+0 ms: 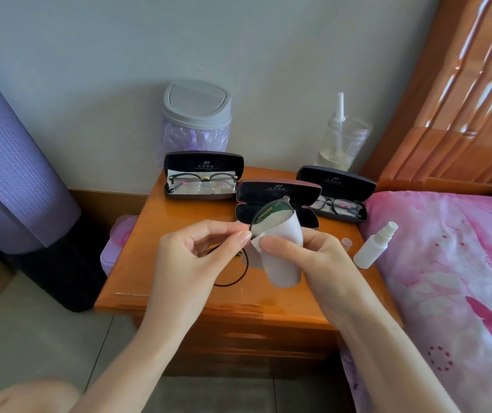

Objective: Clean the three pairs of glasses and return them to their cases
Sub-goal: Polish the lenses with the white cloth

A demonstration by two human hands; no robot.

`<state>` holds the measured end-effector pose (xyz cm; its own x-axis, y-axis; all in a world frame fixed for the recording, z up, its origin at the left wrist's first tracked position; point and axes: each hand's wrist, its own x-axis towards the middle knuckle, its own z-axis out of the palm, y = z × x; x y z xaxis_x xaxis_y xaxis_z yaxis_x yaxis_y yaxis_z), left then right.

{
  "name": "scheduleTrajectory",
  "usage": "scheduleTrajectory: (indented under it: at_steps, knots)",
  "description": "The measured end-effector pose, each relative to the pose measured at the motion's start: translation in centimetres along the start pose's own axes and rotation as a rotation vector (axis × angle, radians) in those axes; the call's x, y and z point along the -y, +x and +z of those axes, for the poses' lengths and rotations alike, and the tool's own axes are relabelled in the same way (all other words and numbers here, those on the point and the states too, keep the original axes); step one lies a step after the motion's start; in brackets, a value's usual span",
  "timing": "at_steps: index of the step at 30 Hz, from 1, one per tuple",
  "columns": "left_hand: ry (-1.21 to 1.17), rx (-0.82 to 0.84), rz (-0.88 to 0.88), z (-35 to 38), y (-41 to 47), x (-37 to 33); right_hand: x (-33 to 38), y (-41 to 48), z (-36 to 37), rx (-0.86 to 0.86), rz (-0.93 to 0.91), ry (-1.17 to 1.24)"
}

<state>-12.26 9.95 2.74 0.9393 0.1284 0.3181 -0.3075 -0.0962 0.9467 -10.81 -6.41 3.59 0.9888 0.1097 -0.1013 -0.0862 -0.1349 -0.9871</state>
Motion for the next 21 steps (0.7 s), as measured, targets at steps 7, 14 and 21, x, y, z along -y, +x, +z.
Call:
scheduleTrajectory:
  at_steps: [7, 14, 21]
  knots:
    - [0.033, 0.019, 0.033, -0.2, 0.0, 0.1, -0.1, 0.4, 1.3, -0.036, -0.03, 0.113]
    - [0.005, 0.014, 0.027, 0.0, -0.2, 0.1, -0.2, 0.6, 1.5, -0.035, -0.05, 0.137]
    - [-0.004, -0.001, -0.017, 0.3, -0.3, 0.0, -0.1, 0.4, -0.2, 0.008, -0.029, -0.071]
